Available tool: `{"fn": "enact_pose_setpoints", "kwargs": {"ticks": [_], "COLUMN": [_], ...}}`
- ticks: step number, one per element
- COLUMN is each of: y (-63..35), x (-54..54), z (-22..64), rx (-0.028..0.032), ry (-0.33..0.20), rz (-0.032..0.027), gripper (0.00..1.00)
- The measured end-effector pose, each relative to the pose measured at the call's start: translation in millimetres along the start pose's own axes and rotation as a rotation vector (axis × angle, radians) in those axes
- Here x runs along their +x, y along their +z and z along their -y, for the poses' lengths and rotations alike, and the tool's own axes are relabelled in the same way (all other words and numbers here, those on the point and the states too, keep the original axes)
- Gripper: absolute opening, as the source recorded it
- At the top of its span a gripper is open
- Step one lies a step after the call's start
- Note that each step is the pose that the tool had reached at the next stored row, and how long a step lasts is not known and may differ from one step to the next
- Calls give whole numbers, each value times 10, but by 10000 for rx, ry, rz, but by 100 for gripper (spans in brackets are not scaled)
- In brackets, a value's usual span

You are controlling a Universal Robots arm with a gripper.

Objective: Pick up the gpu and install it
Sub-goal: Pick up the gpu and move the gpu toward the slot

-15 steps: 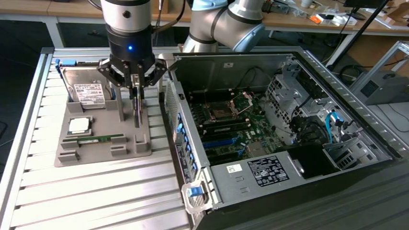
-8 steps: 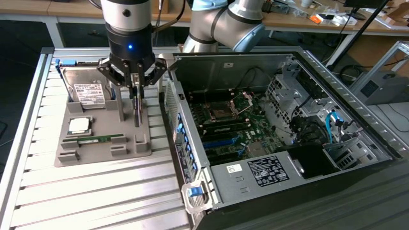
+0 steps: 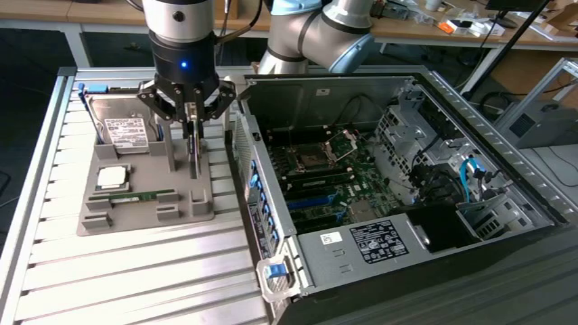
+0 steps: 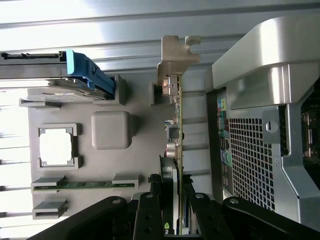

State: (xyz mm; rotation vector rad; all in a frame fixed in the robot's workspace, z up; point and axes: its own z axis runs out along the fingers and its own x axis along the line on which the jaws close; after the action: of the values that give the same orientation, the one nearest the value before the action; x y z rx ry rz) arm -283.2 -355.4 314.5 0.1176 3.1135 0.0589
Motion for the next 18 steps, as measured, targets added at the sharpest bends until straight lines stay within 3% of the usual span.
{"fn": "enact_pose_setpoints", "kwargs": {"ticks": [18], "y": [-47], "x": [-1], "z": [-2], "rx": [0], "ry": [0], "rz": [0], "gripper": [27]}}
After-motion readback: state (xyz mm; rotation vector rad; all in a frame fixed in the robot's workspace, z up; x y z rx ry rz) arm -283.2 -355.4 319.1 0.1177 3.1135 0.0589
